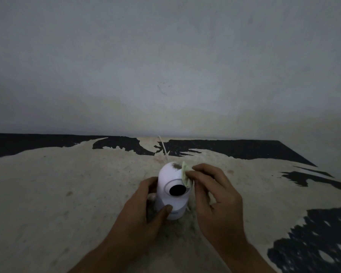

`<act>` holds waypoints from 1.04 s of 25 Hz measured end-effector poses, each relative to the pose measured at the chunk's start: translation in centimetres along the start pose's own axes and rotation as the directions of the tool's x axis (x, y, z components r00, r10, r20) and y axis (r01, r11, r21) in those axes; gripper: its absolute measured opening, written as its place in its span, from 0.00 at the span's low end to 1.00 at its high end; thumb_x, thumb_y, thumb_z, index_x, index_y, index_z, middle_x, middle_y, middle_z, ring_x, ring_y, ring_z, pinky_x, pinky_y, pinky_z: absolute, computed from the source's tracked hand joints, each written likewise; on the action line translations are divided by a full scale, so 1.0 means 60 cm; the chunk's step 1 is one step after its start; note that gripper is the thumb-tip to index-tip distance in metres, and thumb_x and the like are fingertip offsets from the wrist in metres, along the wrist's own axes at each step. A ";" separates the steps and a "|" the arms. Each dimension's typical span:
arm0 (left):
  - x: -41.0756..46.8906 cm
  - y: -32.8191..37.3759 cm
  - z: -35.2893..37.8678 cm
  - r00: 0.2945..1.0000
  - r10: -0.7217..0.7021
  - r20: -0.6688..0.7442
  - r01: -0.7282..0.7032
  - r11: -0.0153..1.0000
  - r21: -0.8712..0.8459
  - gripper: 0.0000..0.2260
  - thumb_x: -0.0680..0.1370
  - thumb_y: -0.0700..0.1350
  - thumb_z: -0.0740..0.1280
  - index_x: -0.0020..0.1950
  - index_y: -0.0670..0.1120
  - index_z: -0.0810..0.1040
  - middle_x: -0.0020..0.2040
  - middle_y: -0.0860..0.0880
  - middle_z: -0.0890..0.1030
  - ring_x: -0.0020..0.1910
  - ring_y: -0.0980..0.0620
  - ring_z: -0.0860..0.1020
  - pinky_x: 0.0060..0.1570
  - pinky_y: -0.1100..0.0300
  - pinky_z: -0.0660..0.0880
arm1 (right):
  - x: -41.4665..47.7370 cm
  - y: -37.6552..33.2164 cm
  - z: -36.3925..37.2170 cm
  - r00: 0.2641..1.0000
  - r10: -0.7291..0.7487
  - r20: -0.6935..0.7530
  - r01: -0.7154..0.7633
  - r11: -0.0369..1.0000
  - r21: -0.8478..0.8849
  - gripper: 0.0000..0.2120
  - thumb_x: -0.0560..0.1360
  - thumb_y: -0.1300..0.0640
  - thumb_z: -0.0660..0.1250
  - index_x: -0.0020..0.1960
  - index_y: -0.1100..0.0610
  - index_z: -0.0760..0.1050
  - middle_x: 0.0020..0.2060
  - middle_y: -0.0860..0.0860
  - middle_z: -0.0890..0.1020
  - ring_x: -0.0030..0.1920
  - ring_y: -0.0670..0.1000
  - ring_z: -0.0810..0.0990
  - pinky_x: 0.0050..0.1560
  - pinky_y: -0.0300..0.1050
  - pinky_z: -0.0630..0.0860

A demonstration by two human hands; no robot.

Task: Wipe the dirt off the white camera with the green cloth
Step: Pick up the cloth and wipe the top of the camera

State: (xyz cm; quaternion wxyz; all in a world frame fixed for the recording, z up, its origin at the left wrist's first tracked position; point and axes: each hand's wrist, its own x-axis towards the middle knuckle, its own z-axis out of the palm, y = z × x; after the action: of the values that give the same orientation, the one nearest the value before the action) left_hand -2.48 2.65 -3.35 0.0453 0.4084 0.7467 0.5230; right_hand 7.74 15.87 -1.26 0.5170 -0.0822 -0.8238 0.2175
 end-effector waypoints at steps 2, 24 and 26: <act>0.001 -0.001 0.000 1.000 -0.004 0.000 0.004 1.000 0.002 0.27 0.70 0.54 0.68 0.64 0.61 0.57 0.57 0.65 0.67 0.56 0.63 0.68 0.54 0.69 0.66 | 0.000 -0.003 0.004 0.997 0.074 0.013 -0.075 0.996 0.044 0.15 0.74 0.55 0.60 0.55 0.61 0.80 0.52 0.51 0.80 0.54 0.43 0.77 0.56 0.35 0.75; 0.003 -0.001 0.002 1.000 0.010 0.019 -0.010 1.000 -0.012 0.26 0.67 0.59 0.65 0.61 0.62 0.57 0.52 0.73 0.63 0.50 0.71 0.67 0.48 0.77 0.64 | -0.004 0.015 0.011 0.977 -0.198 0.080 0.204 0.976 -0.072 0.22 0.83 0.51 0.50 0.60 0.66 0.76 0.54 0.61 0.81 0.58 0.53 0.76 0.64 0.46 0.70; 0.003 -0.003 0.003 1.000 0.009 0.016 -0.008 1.000 -0.014 0.26 0.68 0.57 0.66 0.62 0.62 0.58 0.53 0.71 0.65 0.51 0.69 0.68 0.50 0.75 0.64 | 0.000 0.014 0.016 0.970 -0.217 0.114 0.225 0.972 -0.070 0.25 0.83 0.49 0.49 0.59 0.66 0.76 0.54 0.61 0.81 0.58 0.52 0.74 0.64 0.50 0.68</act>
State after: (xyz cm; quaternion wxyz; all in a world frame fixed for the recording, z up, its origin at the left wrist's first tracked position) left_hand -2.62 2.89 -3.48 0.0520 0.4153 0.7409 0.5253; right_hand 6.83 16.38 -2.01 0.4900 0.0006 -0.8622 0.1285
